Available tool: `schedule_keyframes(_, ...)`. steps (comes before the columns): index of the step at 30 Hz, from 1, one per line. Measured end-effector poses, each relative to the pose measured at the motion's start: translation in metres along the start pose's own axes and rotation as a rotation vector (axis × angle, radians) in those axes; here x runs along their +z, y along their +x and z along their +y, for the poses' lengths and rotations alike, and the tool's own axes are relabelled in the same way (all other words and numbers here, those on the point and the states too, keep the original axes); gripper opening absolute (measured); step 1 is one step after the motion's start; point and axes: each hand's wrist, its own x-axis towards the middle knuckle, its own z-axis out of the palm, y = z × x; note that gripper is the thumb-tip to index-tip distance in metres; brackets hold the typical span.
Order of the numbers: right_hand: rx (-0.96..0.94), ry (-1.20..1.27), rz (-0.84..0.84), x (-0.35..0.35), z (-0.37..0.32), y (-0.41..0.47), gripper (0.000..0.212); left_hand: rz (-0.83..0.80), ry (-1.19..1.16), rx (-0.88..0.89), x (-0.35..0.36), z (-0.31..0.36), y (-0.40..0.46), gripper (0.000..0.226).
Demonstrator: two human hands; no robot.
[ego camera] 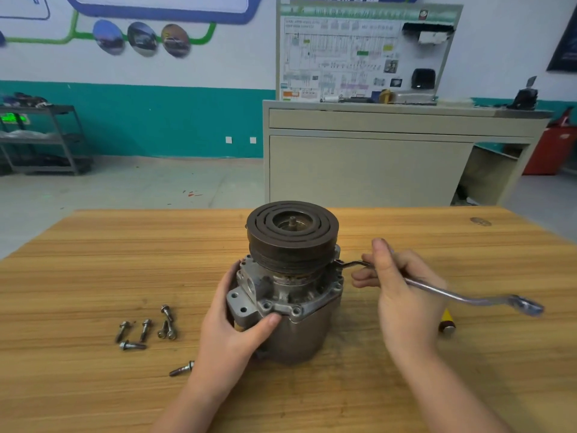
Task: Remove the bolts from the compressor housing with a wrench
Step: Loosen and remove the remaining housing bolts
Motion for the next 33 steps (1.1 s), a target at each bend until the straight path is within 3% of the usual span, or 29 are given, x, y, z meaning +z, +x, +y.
schedule_keyframes(4,-0.435,-0.300,-0.090,0.007,0.002,-0.007,0.045,0.014,0.028,-0.014,-0.002,0.000,-0.001,0.086)
schedule_keyframes(7,-0.486,-0.262,-0.024,0.010,0.008,-0.008,0.044,0.023,0.040,-0.002,-0.002,-0.001,0.000,0.086)
schedule_keyframes(8,-0.375,-0.150,0.002,0.010,0.011,-0.004,0.043,0.022,0.042,0.002,-0.002,-0.001,0.000,0.086)
schedule_keyframes(11,0.190,0.328,0.071,0.009,0.018,0.021,0.044,0.017,0.052,0.019,-0.003,-0.002,0.001,0.085)
schedule_keyframes(14,0.674,0.501,-0.078,0.012,0.034,0.056,0.058,0.001,0.056,0.027,-0.006,-0.001,0.004,0.080)
schedule_keyframes(16,0.831,0.453,-0.239,0.018,0.041,0.071,0.056,-0.005,0.066,0.030,-0.007,-0.001,0.005,0.078)
schedule_keyframes(18,0.848,0.420,-0.300,0.021,0.040,0.079,0.046,-0.001,0.072,0.026,-0.008,-0.002,0.005,0.078)
schedule_keyframes(24,0.632,0.675,-0.214,-0.009,0.014,0.071,0.024,0.016,0.066,0.006,-0.008,-0.007,0.005,0.077)
schedule_keyframes(33,-0.168,0.075,-0.337,-0.019,0.000,0.006,0.012,0.020,0.091,-0.006,-0.010,-0.007,0.005,0.075)
